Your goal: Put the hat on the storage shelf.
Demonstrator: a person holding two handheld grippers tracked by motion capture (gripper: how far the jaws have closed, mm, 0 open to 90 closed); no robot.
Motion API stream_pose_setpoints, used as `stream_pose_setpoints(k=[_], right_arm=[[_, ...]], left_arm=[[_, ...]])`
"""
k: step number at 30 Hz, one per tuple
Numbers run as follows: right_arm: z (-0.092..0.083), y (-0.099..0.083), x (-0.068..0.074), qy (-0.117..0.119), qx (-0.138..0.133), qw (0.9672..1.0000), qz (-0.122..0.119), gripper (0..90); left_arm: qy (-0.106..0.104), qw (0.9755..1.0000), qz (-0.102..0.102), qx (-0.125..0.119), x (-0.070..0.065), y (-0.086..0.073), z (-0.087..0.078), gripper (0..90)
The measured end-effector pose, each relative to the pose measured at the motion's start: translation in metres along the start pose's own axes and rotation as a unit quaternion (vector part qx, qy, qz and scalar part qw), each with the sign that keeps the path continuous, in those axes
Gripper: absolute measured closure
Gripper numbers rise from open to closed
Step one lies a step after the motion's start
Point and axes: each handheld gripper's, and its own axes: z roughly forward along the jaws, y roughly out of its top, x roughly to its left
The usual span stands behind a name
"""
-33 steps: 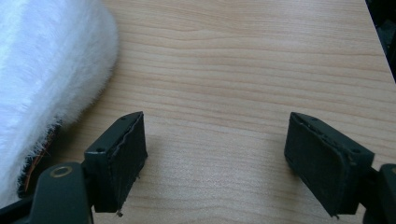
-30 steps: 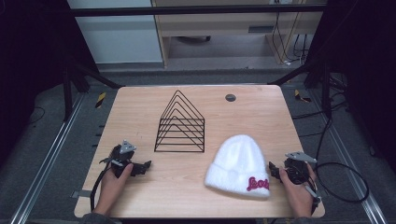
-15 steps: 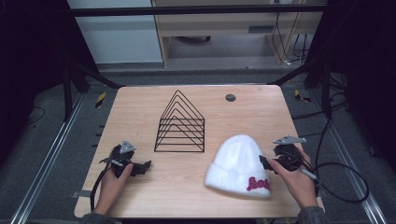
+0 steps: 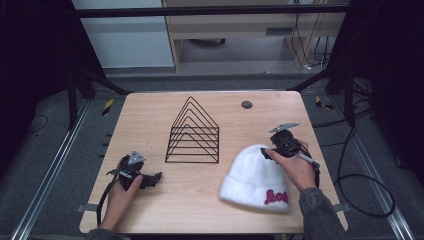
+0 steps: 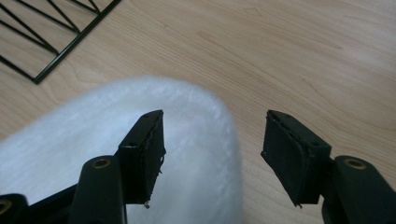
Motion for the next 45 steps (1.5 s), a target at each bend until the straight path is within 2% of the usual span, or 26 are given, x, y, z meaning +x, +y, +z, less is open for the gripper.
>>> stream_pose_setpoints(k=[1,10,14,17,19,20,21,22,26,32,33,35,36,37,40,42,44,45], right_arm=[[0.009,0.002,-0.001,0.000,0.006,1.0000,0.006,38.4],[0.042,-0.002,-0.001,0.013,0.036,0.9988,0.030,37.2],[0.049,-0.003,0.001,0.014,0.043,0.9983,0.035,38.9],[0.053,-0.004,0.002,0.017,0.049,0.9982,0.031,44.9],[0.055,-0.004,0.003,0.024,0.050,0.9980,0.031,54.5],[0.055,-0.004,0.005,0.035,0.052,0.9977,0.027,64.2],[0.055,-0.004,0.005,0.035,0.052,0.9977,0.027,64.2],[0.054,-0.003,0.007,0.035,0.047,0.9980,0.022,74.4],[0.048,-0.003,0.008,0.038,0.041,0.9984,0.009,80.4],[0.031,-0.001,0.011,0.043,0.012,0.9990,-0.001,81.8],[0.023,-0.001,0.013,0.046,-0.001,0.9989,-0.003,81.8],[0.019,-0.001,0.014,0.046,-0.006,0.9989,-0.006,81.8],[0.012,-0.002,0.017,0.050,-0.019,0.9985,-0.010,81.8],[0.012,-0.002,0.017,0.050,-0.019,0.9985,-0.010,81.8],[0.000,-0.004,0.020,0.057,-0.036,0.9977,-0.013,81.9],[-0.013,-0.008,0.022,0.067,-0.056,0.9962,-0.004,81.9],[-0.017,-0.009,0.023,0.068,-0.063,0.9956,-0.003,81.9],[-0.028,-0.009,0.025,0.070,-0.079,0.9944,-0.005,82.0]], left_arm=[[0.000,1.0000,0.000,0.000,0.000,0.000,0.000,0.0],[0.000,1.0000,0.000,0.000,0.000,0.000,0.000,0.0],[0.000,1.0000,0.000,0.000,0.000,0.000,0.000,0.0],[0.000,1.0000,0.000,0.000,0.000,0.000,0.000,0.0],[0.000,1.0000,0.000,0.000,0.000,0.000,0.000,0.0],[0.000,1.0000,0.000,0.000,0.000,0.000,0.000,0.0],[0.000,1.0000,0.000,0.000,0.000,0.000,0.000,0.0],[0.000,1.0000,0.000,0.000,0.000,0.000,0.000,0.0],[0.000,1.0000,0.000,0.000,0.000,0.000,0.000,0.0],[0.000,1.0000,0.000,0.000,0.000,0.000,0.000,0.0],[0.000,1.0000,0.000,0.000,0.000,0.000,0.000,0.0],[0.000,1.0000,0.000,0.000,0.000,0.000,0.000,0.0],[0.000,1.0000,0.000,0.000,0.000,0.000,0.000,0.0],[0.000,1.0000,0.000,0.000,0.000,0.000,0.000,0.0],[0.001,1.0000,0.000,0.000,0.000,0.000,0.000,0.0],[0.001,1.0000,-0.001,0.000,0.000,0.000,0.000,0.0],[0.001,1.0000,-0.001,0.000,0.000,0.000,0.000,0.0],[0.001,1.0000,-0.002,0.000,-0.001,0.000,0.000,0.0]])
